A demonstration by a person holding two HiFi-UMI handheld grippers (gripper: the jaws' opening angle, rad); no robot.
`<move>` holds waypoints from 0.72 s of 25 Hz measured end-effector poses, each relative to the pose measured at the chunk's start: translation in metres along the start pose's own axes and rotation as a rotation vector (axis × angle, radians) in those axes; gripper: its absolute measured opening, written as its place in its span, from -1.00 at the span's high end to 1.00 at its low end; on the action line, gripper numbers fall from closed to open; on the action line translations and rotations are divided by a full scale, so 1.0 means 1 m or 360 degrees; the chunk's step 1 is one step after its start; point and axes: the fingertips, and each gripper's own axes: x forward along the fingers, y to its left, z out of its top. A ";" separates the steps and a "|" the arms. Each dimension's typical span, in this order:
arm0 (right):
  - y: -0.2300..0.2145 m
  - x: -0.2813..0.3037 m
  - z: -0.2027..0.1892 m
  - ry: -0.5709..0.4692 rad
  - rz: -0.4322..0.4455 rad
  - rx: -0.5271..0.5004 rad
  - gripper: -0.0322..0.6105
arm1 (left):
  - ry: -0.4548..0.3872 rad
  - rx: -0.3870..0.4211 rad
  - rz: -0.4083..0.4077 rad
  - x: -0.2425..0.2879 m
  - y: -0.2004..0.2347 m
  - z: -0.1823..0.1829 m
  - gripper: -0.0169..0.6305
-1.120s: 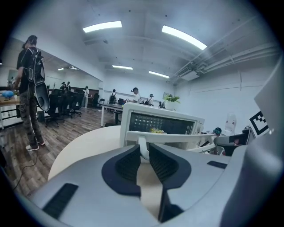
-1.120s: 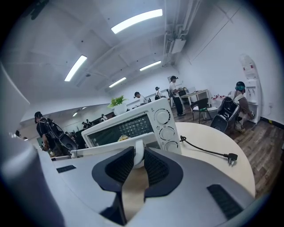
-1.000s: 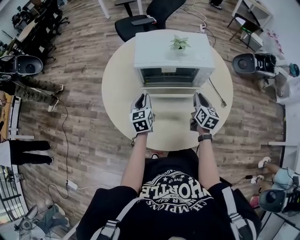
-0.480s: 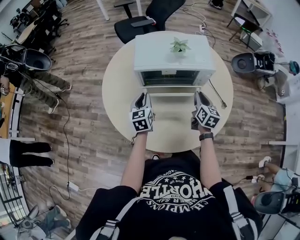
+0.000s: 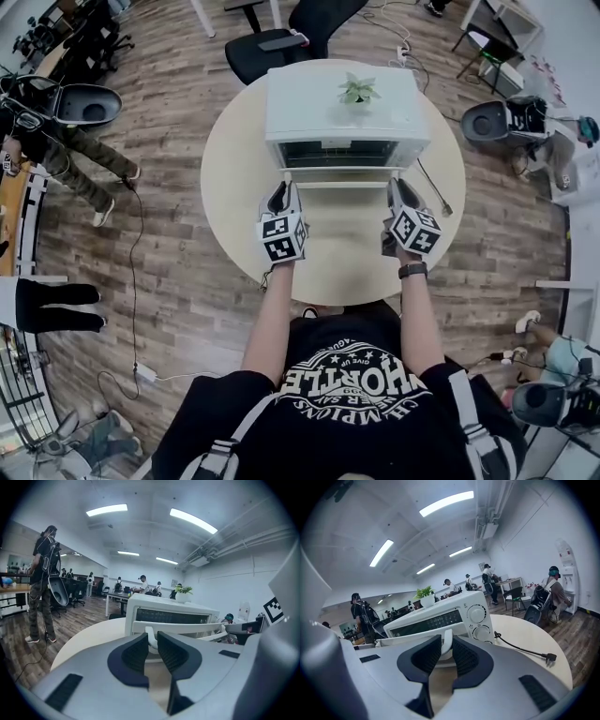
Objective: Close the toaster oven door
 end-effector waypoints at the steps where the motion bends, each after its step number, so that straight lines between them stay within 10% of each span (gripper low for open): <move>1: 0.001 0.000 0.001 -0.0004 0.0001 0.0000 0.60 | -0.0004 0.0000 -0.0001 0.000 0.000 0.001 0.71; 18: 0.002 0.013 0.018 -0.0047 0.0015 -0.0023 0.60 | -0.0055 0.0003 -0.0018 0.014 0.001 0.017 0.71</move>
